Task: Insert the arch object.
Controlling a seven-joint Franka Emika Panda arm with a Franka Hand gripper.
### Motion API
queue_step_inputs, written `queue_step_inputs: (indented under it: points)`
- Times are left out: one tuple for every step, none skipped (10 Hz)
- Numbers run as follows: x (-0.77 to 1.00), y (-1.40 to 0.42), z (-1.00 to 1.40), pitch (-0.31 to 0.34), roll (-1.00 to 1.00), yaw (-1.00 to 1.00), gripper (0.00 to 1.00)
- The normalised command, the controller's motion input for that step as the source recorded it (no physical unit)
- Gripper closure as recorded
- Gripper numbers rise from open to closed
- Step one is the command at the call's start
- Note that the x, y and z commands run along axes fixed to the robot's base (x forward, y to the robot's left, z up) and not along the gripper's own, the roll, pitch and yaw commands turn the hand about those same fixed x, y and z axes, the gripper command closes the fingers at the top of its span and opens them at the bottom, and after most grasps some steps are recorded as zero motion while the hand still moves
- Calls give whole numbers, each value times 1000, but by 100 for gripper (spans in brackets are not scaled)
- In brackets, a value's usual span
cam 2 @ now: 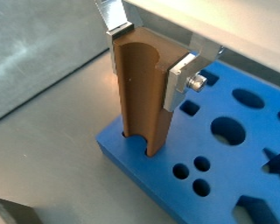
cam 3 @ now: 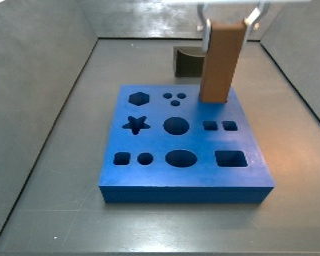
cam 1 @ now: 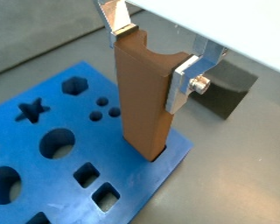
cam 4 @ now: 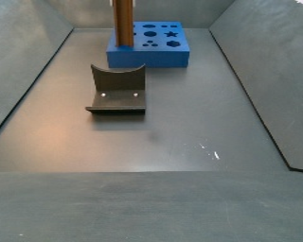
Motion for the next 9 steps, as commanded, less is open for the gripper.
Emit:
queue_step_inputs:
  points:
    - [0, 0, -331, -106, 0, -40, 100]
    - [0, 14, -283, -51, 0, -57, 100]
    - [37, 31, -291, -33, 0, -49, 100]
    - [60, 49, -309, -16, 0, -57, 100]
    - [63, 43, -320, -17, 6, -46, 100]
    - [77, 17, -237, 0, 0, -46, 100]
    - [26, 0, -129, -17, -34, -11, 100]
    - [71, 0, 0, 0, -14, -17, 100]
    - [0, 0, 0, -3, 0, 0, 100]
